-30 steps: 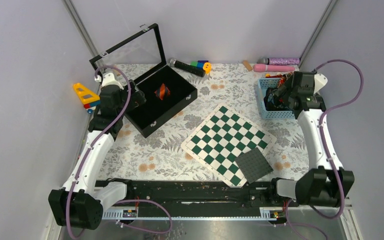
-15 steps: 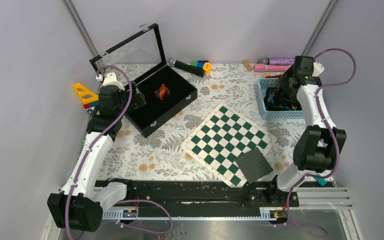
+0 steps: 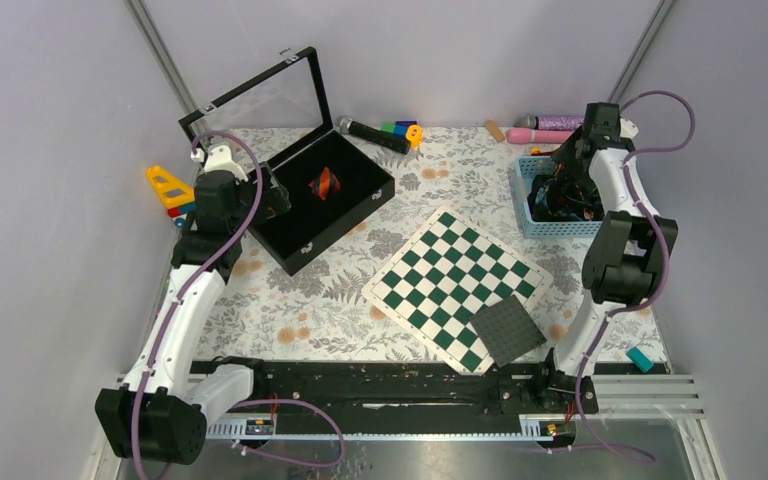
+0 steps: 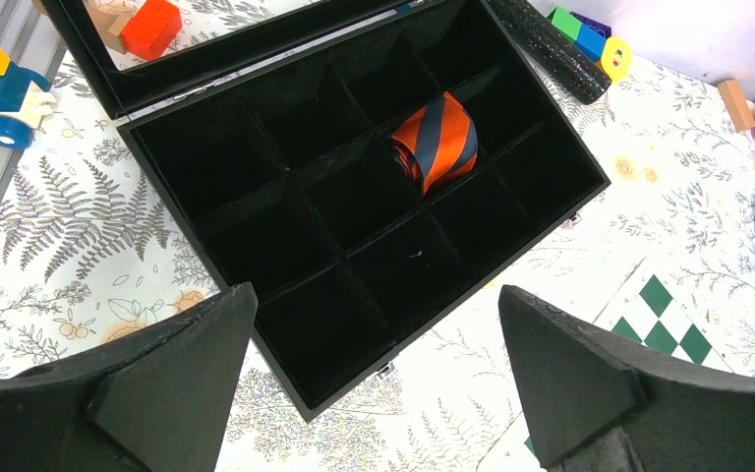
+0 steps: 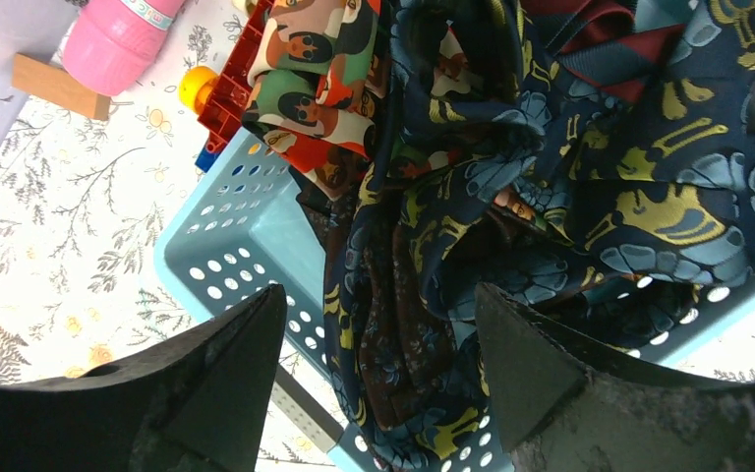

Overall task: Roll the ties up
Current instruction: Pick up the tie from the bin.

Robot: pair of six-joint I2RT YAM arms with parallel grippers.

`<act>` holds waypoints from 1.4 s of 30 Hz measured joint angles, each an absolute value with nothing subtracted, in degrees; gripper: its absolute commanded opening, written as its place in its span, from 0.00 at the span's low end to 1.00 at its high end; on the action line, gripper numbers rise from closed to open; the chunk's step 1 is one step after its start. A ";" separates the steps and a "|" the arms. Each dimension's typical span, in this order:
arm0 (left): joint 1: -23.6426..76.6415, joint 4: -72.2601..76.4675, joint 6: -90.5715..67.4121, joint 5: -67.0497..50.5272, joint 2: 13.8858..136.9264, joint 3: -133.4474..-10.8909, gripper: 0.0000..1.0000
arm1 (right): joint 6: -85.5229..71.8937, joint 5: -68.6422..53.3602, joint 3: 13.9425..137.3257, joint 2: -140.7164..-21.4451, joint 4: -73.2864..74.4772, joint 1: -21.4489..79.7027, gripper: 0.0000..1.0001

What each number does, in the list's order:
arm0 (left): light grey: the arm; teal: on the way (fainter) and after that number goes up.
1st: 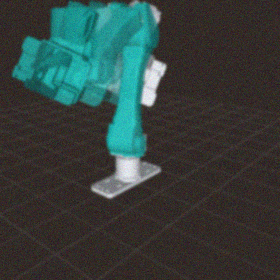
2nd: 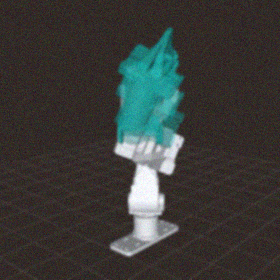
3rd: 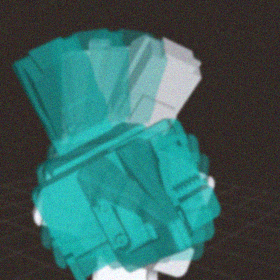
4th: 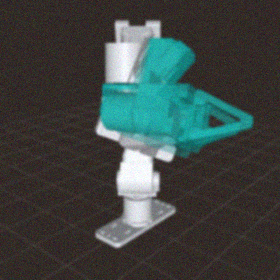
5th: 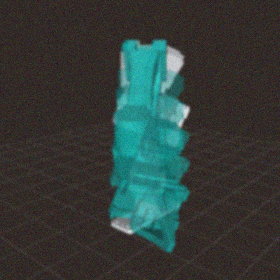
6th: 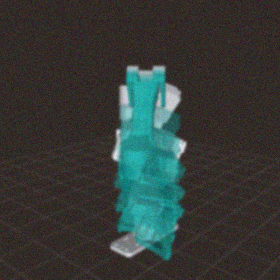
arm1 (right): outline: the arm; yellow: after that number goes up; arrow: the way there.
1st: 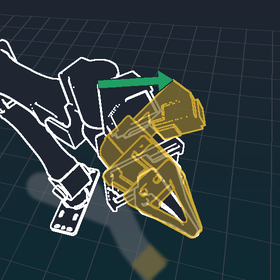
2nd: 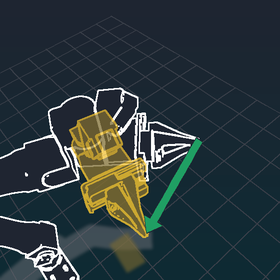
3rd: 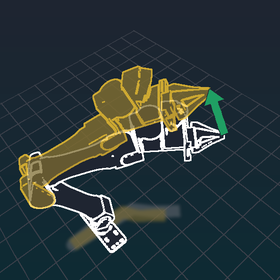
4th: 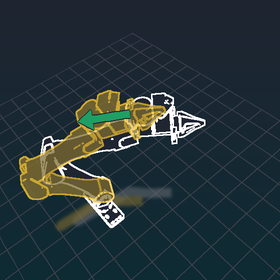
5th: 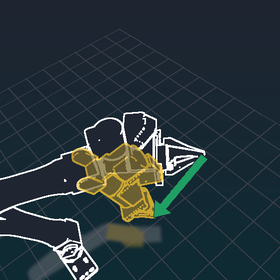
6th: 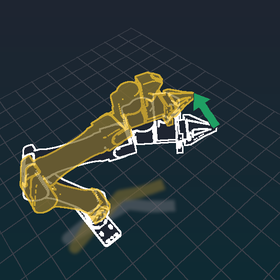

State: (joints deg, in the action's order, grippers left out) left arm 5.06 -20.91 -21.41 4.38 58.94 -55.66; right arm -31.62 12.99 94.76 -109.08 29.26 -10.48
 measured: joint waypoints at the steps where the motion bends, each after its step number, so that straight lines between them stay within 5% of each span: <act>1: 5.02 -20.88 -21.41 4.21 58.94 -55.68 0.99 | -31.48 12.82 95.15 -109.80 29.28 -10.52 0.75; 11: 4.16 -20.88 -21.43 3.27 58.98 -55.68 0.99 | -30.74 12.78 96.66 -115.18 30.06 -11.07 0.64; 25: 3.01 -20.88 -21.47 2.33 59.53 -55.66 0.99 | -28.45 11.92 98.26 -116.86 28.38 -11.25 0.08; 42: 1.78 -20.88 -22.26 -0.05 59.75 -55.66 0.99 | -28.10 7.29 95.85 -98.06 27.09 -11.27 0.04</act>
